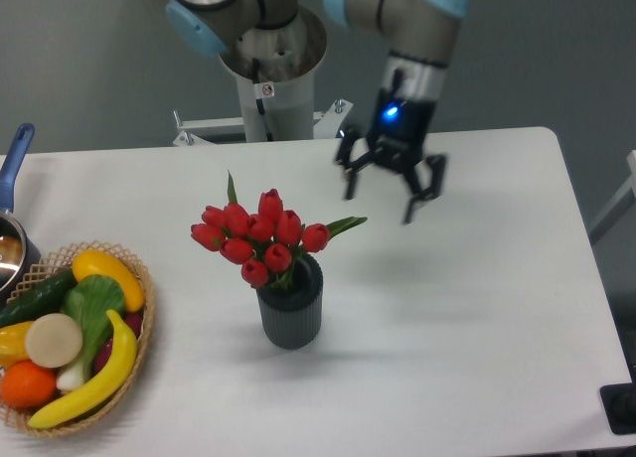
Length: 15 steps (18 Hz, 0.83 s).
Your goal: Insert the flowers into the vase
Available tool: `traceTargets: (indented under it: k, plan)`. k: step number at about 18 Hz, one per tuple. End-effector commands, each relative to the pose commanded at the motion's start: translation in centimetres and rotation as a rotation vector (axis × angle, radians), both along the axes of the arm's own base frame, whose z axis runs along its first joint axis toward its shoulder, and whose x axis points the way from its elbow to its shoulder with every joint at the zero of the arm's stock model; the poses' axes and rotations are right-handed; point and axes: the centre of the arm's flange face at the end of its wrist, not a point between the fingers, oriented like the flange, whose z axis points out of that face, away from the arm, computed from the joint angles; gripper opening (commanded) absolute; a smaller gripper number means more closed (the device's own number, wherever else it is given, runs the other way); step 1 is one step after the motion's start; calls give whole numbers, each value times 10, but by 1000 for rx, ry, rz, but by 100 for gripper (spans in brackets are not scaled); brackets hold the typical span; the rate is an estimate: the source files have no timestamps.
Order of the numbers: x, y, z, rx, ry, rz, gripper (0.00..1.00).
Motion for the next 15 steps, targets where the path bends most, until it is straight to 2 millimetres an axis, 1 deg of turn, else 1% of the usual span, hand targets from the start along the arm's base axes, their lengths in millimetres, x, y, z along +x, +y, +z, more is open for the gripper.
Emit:
traceTargets:
  k: [1, 2, 3, 4, 6, 9, 11, 14, 15]
  plan:
    - [-10, -9, 12, -31, 25, 26, 100]
    - [-19, -17, 19, -66, 34, 42, 100]
    - [-29, -29, 27, -139, 53, 33, 100]
    - [-34, -38, 27, -194, 66, 1, 100]
    - [-39, -51, 29, -299, 81, -66, 100]
    - [-45, -72, 38, -399, 58, -142, 100]
    - [-51, -95, 45, -448, 44, -200, 100]
    - [-59, -132, 48, -482, 44, -277, 100]
    - [-59, -137, 49, -484, 45, -276, 100]
